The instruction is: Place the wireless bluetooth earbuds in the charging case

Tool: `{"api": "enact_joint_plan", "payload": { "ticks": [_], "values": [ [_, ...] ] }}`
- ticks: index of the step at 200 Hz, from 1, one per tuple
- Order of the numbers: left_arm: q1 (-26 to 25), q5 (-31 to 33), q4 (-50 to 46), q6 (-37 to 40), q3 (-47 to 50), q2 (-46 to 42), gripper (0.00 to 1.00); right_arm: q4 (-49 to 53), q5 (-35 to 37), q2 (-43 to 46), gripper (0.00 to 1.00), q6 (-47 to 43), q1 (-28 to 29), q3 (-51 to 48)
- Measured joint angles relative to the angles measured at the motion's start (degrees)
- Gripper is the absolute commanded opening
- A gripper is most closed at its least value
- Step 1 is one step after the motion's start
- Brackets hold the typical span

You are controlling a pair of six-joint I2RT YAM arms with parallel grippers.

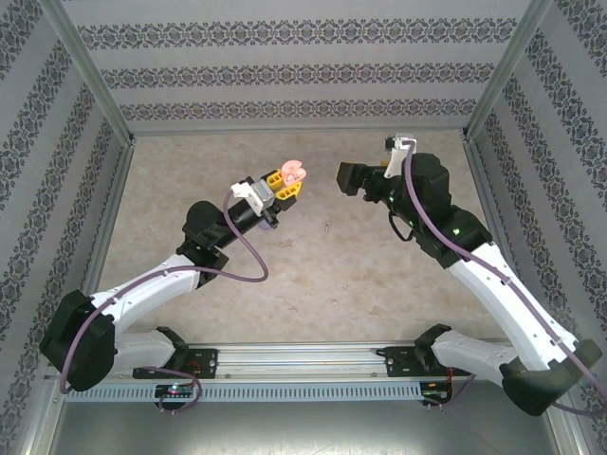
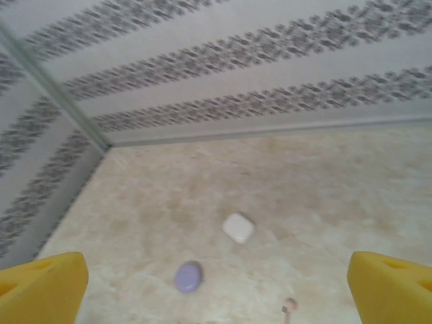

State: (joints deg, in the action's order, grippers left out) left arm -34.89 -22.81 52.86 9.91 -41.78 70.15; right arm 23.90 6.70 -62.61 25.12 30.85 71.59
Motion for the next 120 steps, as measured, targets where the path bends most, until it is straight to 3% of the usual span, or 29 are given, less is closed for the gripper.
{"api": "enact_joint_plan", "payload": {
  "ticks": [40, 76, 120],
  "values": [
    [0.0, 0.24, -0.33, 0.0, 0.37, -0.79, 0.0, 5.35, 6.1, -3.69, 0.98, 0.04, -0.57, 3.04],
    [0.0, 1.03, -0.39, 0.0, 1.55, -0.87, 0.0, 6.32, 6.62, -4.5, 0.98, 0.02, -1.51, 3.17],
    [0.0, 2.14, -0.07, 0.0, 2.58, -0.76, 0.0, 8.79, 5.97, -12.52, 0.95, 0.26, -2.54, 5.18]
  ]
}}
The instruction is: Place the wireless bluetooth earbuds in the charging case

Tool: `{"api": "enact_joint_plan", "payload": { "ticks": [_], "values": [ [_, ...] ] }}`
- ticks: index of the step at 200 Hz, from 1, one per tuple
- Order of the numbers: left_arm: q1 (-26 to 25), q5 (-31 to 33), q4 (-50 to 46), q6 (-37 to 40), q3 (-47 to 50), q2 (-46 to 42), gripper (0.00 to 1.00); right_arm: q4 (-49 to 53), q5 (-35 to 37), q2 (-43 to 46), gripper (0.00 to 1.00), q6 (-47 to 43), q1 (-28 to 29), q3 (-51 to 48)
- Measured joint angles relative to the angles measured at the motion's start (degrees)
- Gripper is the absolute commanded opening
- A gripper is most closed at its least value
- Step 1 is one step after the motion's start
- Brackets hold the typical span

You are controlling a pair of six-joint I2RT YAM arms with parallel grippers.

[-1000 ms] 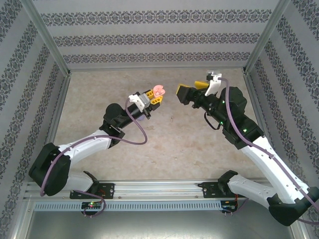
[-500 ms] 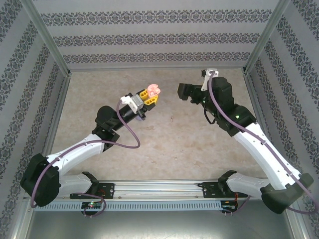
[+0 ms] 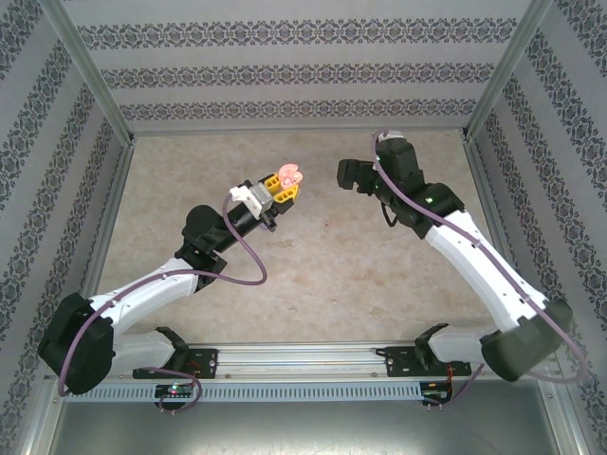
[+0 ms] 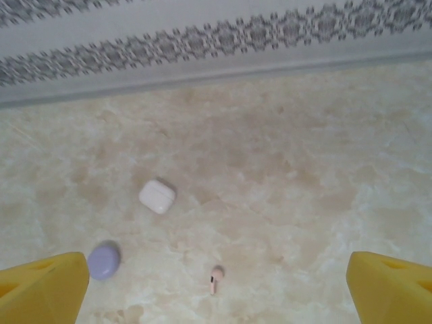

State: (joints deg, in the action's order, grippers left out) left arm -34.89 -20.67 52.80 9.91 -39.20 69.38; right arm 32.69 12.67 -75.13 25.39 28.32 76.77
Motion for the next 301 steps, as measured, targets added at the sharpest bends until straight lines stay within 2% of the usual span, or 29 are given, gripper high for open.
{"api": "enact_joint_plan", "payload": {
  "ticks": [69, 106, 210, 301],
  "values": [
    [0.13, 1.07, 2.23, -0.04, 2.08, 2.56, 0.0, 5.05, -2.67, -14.95, 0.98, 1.7, -2.25, 4.92],
    [0.57, 1.44, 4.2, -0.68, 3.28, 2.8, 0.0, 5.49, -4.13, -20.5, 0.88, 1.88, -2.89, 4.96],
    [2.69, 2.38, 7.3, -3.1, 7.06, 3.41, 0.0, 6.64, -11.91, -32.83, 0.72, 7.72, -4.81, 5.35],
    [2.84, 2.6, 9.6, -4.24, 8.96, 4.83, 0.0, 6.08, -12.52, -38.77, 0.57, 15.41, -1.36, 7.39]
  ]
}}
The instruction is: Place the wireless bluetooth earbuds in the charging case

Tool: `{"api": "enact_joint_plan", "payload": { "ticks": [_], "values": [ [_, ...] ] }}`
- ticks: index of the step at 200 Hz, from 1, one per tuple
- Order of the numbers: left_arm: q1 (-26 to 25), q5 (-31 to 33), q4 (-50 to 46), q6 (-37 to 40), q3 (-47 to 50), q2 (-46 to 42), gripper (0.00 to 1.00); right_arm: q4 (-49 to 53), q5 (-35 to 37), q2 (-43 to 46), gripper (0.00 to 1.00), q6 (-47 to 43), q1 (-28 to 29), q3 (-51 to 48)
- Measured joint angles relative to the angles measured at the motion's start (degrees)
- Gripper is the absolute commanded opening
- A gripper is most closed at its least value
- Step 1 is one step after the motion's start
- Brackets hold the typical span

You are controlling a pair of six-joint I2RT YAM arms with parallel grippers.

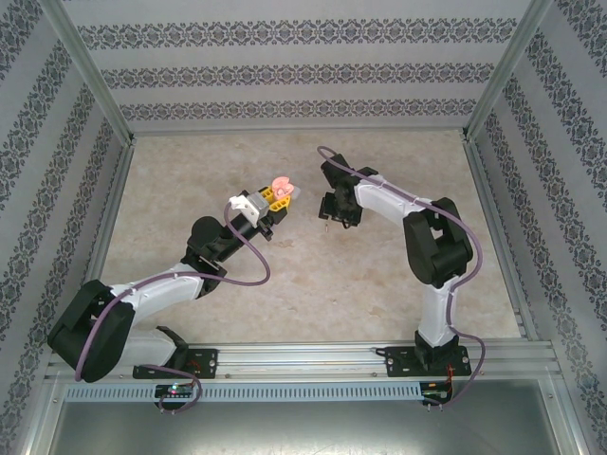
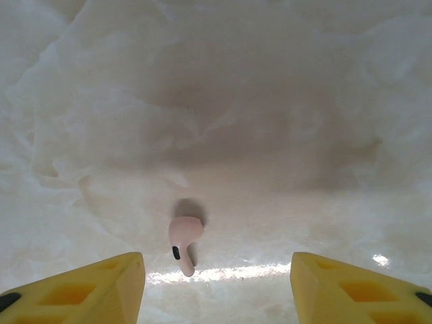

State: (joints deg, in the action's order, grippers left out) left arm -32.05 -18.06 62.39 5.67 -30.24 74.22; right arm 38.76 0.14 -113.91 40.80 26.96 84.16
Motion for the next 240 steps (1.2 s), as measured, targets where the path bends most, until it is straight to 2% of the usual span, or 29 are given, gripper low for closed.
{"api": "enact_joint_plan", "payload": {
  "ticks": [107, 168, 240],
  "values": [
    [0.33, 0.17, 2.36, -1.16, 1.31, 0.96, 0.0, 0.28, 1.95, -4.94, 0.44, 1.4, 2.6, 4.87],
    [0.7, 0.2, 2.89, -1.27, 1.53, 0.96, 0.0, 1.38, 3.5, -7.96, 0.4, 1.53, 3.32, 6.05],
    [0.96, 0.17, 3.28, -1.36, 1.53, 0.96, 0.0, 1.97, 4.33, -9.29, 0.39, 1.51, 3.72, 7.04]
  ]
}}
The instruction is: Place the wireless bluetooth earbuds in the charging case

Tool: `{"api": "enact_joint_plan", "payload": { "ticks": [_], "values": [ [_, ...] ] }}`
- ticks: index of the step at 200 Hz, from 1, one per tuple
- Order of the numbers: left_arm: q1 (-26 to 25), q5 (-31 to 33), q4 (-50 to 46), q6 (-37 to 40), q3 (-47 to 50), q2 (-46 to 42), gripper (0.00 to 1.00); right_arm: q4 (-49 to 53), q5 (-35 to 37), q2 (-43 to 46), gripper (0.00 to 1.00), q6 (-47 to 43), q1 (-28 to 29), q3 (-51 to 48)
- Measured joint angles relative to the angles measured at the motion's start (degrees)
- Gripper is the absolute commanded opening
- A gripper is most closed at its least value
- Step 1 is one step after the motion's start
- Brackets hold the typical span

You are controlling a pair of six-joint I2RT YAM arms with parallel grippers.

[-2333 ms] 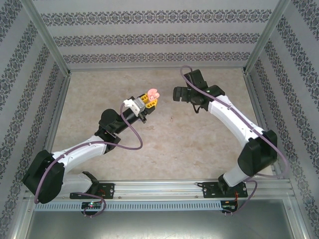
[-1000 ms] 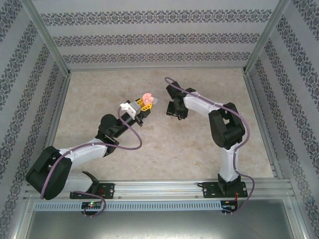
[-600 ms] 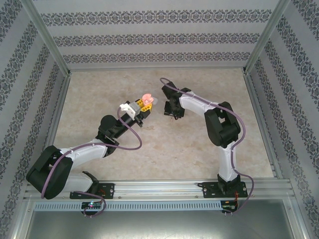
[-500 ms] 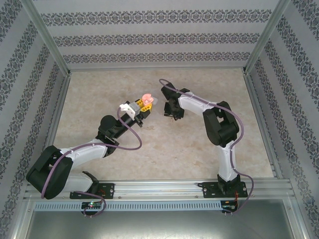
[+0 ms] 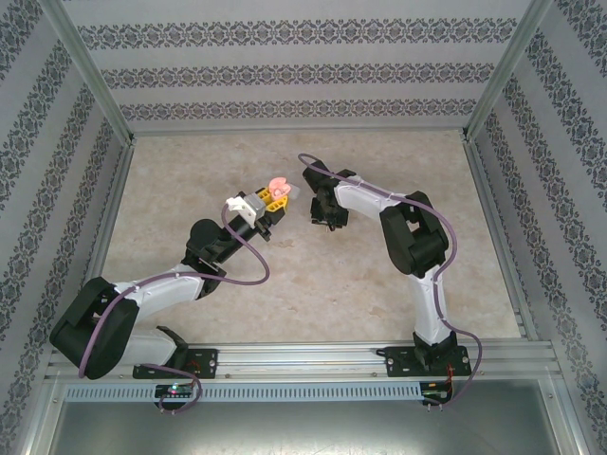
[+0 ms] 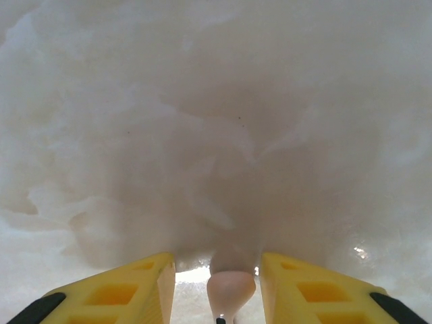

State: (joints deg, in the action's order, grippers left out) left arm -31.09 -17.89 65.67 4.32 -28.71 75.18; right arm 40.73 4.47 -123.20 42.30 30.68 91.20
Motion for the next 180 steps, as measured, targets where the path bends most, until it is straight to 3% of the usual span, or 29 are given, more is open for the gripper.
{"api": "enact_joint_plan", "payload": {
  "ticks": [60, 180],
  "values": [
    [0.11, 0.0, 0.11, -0.2, 0.11, 0.0, 0.0, 0.15, 0.68, -0.11, 0.38, 0.0, 0.35, 0.04],
    [0.11, -0.02, 0.17, -0.31, 0.11, 0.0, 0.0, 0.92, 1.73, -0.13, 0.23, -0.02, 0.33, 0.15]
  ]
}}
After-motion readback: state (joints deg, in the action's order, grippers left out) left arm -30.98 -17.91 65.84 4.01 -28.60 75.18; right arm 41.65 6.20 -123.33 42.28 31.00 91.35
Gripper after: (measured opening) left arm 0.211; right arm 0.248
